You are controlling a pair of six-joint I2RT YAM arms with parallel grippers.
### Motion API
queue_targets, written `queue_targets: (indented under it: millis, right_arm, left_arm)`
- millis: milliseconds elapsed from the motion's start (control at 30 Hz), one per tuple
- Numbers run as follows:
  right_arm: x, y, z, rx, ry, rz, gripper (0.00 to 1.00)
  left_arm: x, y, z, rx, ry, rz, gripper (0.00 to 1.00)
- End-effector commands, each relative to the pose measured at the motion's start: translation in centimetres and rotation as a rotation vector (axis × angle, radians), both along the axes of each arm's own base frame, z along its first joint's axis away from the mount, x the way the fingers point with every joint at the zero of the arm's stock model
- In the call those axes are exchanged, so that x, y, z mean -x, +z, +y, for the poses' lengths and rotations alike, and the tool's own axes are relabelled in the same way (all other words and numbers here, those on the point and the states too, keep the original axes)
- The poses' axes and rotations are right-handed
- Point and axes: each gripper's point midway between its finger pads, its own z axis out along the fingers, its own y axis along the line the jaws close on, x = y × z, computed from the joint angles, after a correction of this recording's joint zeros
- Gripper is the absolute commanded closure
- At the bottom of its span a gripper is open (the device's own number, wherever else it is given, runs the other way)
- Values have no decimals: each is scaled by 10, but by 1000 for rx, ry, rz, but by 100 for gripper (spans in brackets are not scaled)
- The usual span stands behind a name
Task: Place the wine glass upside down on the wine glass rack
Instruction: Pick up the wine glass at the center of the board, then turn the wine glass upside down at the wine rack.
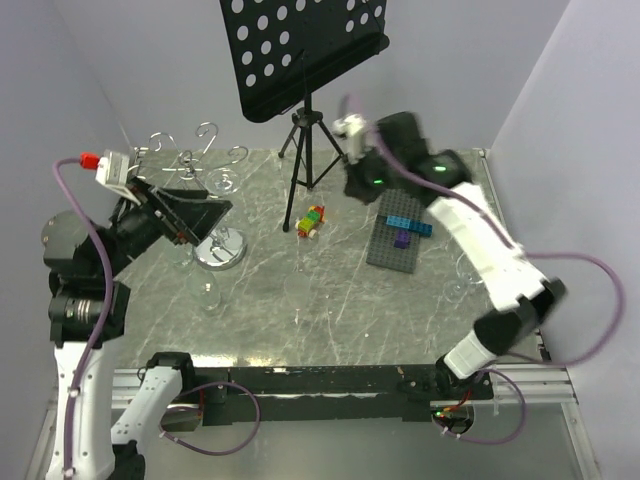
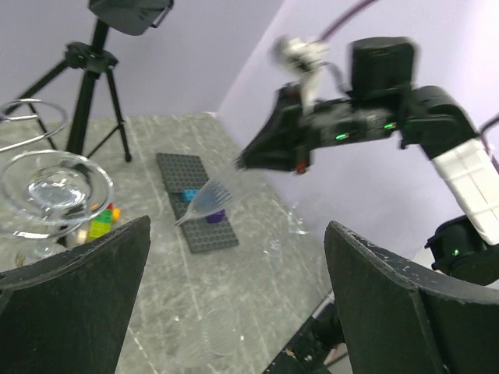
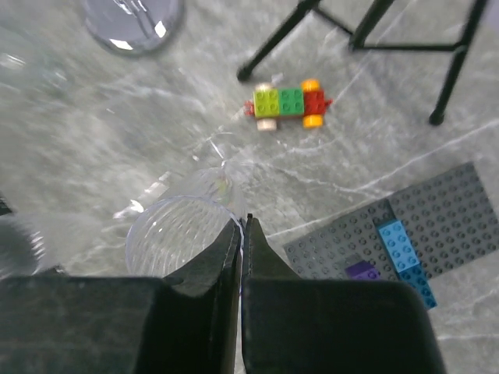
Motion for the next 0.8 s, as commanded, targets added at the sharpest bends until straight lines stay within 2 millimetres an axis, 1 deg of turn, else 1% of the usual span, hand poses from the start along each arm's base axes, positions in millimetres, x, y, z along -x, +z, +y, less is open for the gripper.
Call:
queue_targets:
  millis: [0, 67, 167, 267, 367, 433, 500, 600, 633, 700, 767]
  right_arm:
    - [40, 64, -30, -229, 125, -48, 100]
    - [51, 82, -39, -311, 160, -65, 100]
    - [70, 110, -47, -410, 209, -105, 100]
    - [84, 137, -50, -485, 248, -121, 100]
    - [93, 164, -54, -540, 263, -148, 100]
    - [99, 180, -58, -568, 265, -184, 100]
    - [104, 191, -60, -584, 269, -213, 100]
    - [117, 203, -62, -597, 292, -248, 100]
    - [119, 205, -63, -603, 298, -251, 100]
    - [125, 211, -63, -613, 311, -270, 100]
    - [131, 217, -64, -619, 321, -289, 100]
  left_arm:
    - [1, 22, -16, 46, -127, 5, 3]
    - [-3, 21, -22, 57, -168, 36, 3]
    - [-6, 24, -35, 65, -215, 60, 3]
    - [-9, 25, -58, 54, -241, 85, 3]
    - [-16, 19, -80, 21, -237, 142, 3]
    - [-25, 13, -88, -2, -213, 179, 3]
    - [-32, 6, -93, -7, -194, 218, 1]
    - [-36, -1, -102, -5, -207, 254, 1]
    - [-38, -4, -106, -7, -216, 270, 3]
    - [-40, -9, -113, -24, -220, 286, 3]
    - [-44, -16, -114, -41, -198, 305, 5]
